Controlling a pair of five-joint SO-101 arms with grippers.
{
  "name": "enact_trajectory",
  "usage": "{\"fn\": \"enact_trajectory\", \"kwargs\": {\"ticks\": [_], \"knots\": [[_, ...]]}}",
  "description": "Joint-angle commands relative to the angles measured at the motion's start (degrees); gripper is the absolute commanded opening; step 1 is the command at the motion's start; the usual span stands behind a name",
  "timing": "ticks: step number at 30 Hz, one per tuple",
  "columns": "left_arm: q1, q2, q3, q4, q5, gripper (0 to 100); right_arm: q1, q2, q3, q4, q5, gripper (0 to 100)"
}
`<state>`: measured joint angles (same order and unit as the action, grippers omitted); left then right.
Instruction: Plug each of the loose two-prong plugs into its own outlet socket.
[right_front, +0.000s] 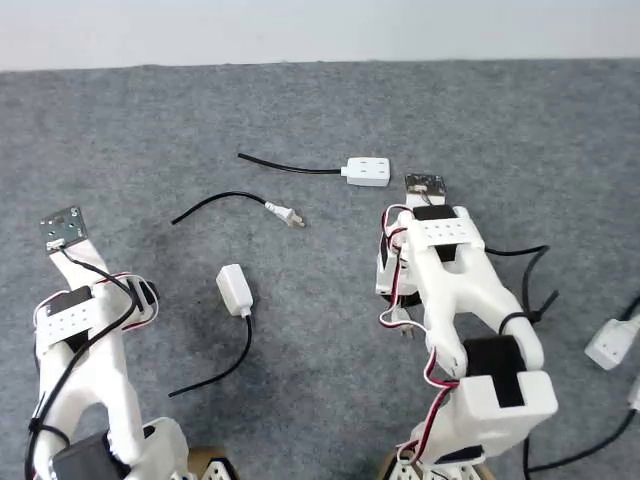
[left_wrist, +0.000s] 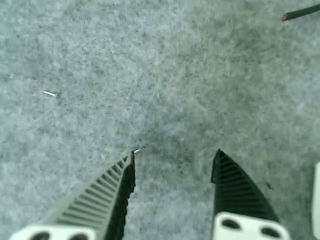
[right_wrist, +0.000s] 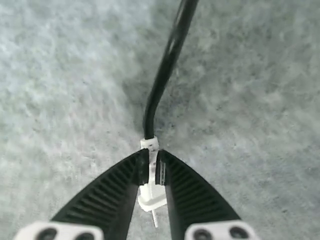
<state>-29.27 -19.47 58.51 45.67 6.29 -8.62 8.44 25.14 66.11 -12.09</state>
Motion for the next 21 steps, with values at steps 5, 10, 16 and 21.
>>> {"fn": "enact_trajectory", "kwargs": {"ticks": [5,10,16,21], "knots": [[0.4,-0.9,-2.6,0.3,-0.6,23,-1.5,1.7,-0.9,-0.9,2.2,4.4],[0.4,-0.9,-2.6,0.3,-0.6,23,-1.5,3.3,-2.4,-0.5,2.3,4.5],[0.4,-0.9,-2.6,0.3,-0.6,23,-1.6,10.2,-10.2,5.1,2.3,8.1],[0.4,-0.9,-2.6,0.3,-0.6,23,-1.5,15.3,-15.9,9.3,2.1,4.9]]}}
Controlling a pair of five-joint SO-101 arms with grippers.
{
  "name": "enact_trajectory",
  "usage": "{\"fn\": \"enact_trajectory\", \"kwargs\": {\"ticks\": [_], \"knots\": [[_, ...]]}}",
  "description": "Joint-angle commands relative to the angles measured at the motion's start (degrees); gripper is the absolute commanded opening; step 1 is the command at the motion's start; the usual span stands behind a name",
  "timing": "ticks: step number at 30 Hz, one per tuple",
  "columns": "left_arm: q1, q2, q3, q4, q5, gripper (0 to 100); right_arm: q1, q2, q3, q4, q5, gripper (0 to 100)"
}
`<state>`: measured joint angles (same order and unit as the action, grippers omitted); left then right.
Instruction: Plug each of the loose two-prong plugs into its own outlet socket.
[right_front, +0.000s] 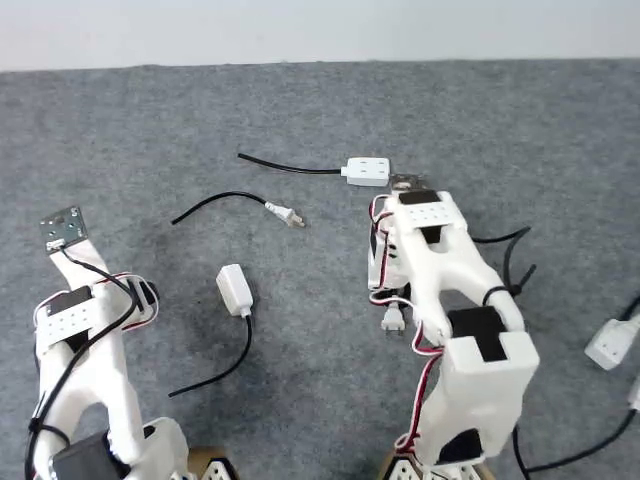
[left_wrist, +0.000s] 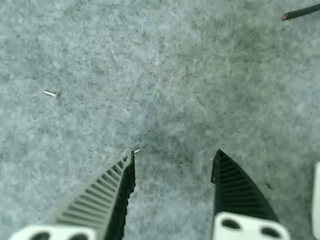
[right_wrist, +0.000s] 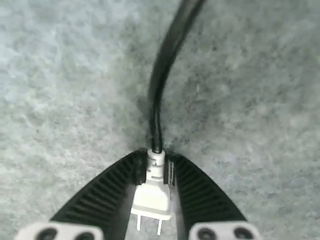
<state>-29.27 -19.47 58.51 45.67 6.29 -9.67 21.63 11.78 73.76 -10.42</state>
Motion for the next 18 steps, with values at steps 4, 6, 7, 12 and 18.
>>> {"fn": "enact_trajectory", "kwargs": {"ticks": [4,6,7,12,18], "knots": [[0.4,-0.9,-2.6,0.3,-0.6,23,-0.5,2.2,-2.5,1.6,0.4,3.1],[0.4,-0.9,-2.6,0.3,-0.6,23,-0.1,2.2,-2.5,1.5,0.2,1.2],[0.4,-0.9,-2.6,0.3,-0.6,23,0.0,2.2,-2.5,1.6,0.2,0.6],[0.4,-0.9,-2.6,0.3,-0.6,23,-0.3,2.6,-2.8,2.7,0.7,1.6],[0.4,-0.9,-2.6,0.3,-0.6,23,-0.2,2.2,-2.9,3.4,2.8,7.1]]}}
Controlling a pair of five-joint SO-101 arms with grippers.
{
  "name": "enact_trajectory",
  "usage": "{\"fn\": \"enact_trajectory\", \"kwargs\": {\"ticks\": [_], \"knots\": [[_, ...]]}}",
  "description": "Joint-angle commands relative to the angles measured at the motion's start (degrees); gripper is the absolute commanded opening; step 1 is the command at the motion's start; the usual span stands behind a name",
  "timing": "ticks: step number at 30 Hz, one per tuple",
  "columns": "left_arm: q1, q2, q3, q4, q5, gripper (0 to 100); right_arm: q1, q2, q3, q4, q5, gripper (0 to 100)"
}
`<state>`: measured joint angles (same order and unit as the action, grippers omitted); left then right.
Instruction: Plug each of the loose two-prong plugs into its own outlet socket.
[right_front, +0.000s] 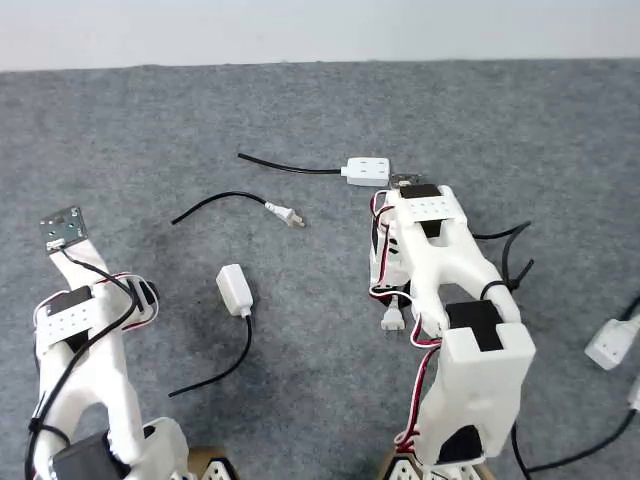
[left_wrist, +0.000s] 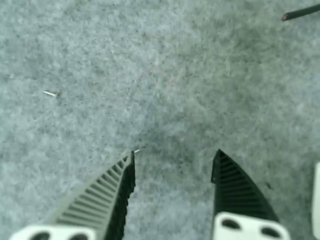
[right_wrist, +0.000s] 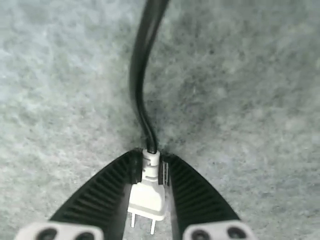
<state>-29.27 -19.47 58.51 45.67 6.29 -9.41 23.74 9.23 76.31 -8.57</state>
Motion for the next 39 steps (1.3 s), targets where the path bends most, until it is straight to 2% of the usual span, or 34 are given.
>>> {"fn": "enact_trajectory", "kwargs": {"ticks": [1,8,20,25,34,39], "knots": [[0.4,-0.9,-2.6,0.3,-0.6,23,-0.6,0.0,-0.4,0.9,1.1,7.9],[0.4,-0.9,-2.6,0.3,-0.6,23,-0.6,-2.7,-1.1,3.3,1.0,7.9],[0.4,-0.9,-2.6,0.3,-0.6,23,-0.4,-4.4,0.0,1.5,1.3,7.8],[0.4,-0.9,-2.6,0.3,-0.6,23,0.2,-4.0,0.5,-0.4,4.9,8.4],[0.4,-0.9,-2.6,0.3,-0.6,23,-0.1,-4.6,0.6,0.0,5.0,8.7],[0.4,-0.9,-2.6,0.3,-0.6,23,-0.1,-7.3,0.9,1.2,5.5,16.2]]}}
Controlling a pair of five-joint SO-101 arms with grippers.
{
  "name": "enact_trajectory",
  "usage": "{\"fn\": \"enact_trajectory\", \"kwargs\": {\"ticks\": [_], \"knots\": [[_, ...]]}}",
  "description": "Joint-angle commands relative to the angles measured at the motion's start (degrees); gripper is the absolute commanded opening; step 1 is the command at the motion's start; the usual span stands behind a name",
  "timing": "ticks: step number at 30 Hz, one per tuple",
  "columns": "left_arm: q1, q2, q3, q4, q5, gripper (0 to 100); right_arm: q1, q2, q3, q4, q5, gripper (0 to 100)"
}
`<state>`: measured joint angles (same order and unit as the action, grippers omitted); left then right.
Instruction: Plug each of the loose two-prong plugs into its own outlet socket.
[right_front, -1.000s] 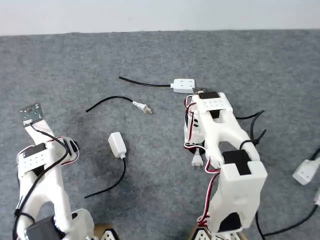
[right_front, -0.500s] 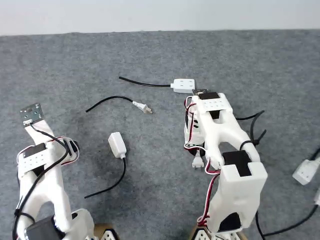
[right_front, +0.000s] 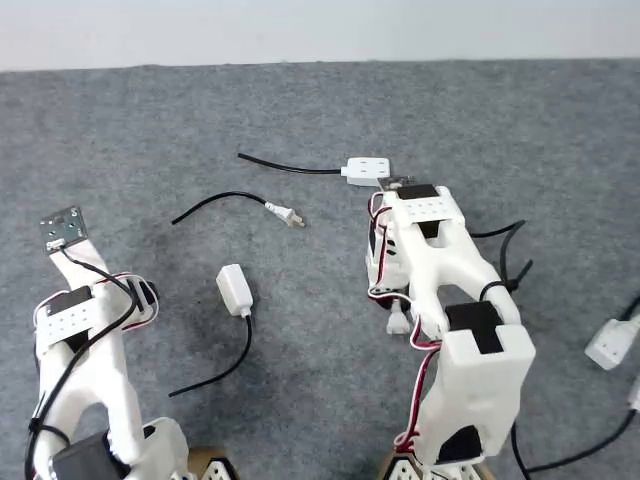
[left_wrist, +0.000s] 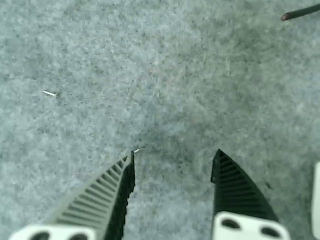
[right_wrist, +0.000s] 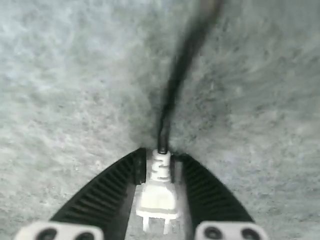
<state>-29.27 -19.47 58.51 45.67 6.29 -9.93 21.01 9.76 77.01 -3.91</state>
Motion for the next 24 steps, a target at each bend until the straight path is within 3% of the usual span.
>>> {"fn": "enact_trajectory", "kwargs": {"ticks": [1,5,24], "knots": [[0.4,-0.9,-2.6,0.3,-0.6,23,0.5,-5.1,0.4,0.6,0.9,15.2],[0.4,-0.9,-2.6,0.3,-0.6,23,0.7,-5.6,1.0,0.0,0.9,8.8],[0.4,-0.9,-2.6,0.3,-0.6,23,2.2,-5.1,5.1,-3.4,3.6,8.5]]}}
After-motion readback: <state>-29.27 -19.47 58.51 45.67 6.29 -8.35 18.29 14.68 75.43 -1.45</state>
